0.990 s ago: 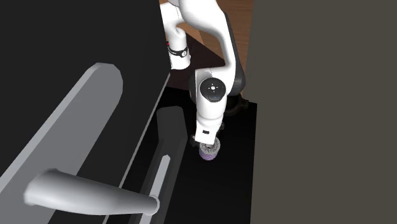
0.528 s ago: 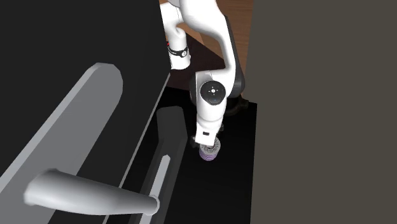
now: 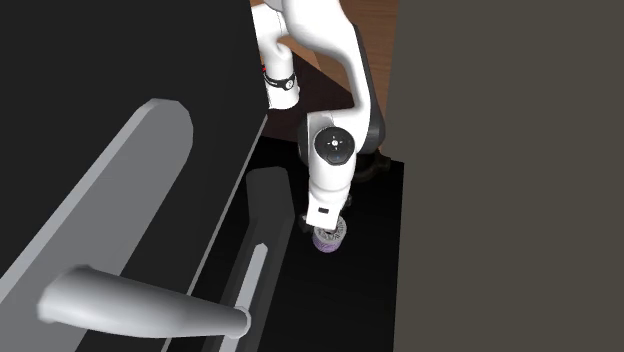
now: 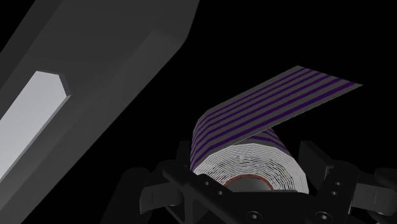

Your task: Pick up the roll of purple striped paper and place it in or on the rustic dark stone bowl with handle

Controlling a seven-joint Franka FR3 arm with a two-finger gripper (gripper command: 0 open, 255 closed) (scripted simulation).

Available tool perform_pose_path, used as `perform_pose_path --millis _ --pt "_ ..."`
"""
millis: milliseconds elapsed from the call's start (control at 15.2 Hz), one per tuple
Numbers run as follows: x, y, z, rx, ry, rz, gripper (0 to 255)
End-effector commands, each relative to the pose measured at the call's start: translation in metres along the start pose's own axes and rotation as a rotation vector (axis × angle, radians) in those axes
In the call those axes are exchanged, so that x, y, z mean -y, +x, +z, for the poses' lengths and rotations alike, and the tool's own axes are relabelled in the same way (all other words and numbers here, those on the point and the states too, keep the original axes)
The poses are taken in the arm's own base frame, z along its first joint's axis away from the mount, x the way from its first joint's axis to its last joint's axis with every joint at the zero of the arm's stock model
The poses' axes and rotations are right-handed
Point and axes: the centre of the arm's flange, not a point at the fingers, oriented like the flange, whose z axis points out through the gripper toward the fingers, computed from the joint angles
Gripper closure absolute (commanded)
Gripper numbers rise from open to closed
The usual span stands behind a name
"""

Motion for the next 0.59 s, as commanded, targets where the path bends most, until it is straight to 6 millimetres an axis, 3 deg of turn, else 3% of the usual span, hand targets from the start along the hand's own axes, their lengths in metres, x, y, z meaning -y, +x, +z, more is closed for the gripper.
perform_pose_path --millis 0,132,528 --pt "0.001 -0.001 0.013 0.02 0.003 -0.002 255" --pt "0.001 -0.003 0.015 0.02 0.003 -0.001 255" --pt "0.0 -0.002 -0.017 0.02 0.003 -0.001 255"
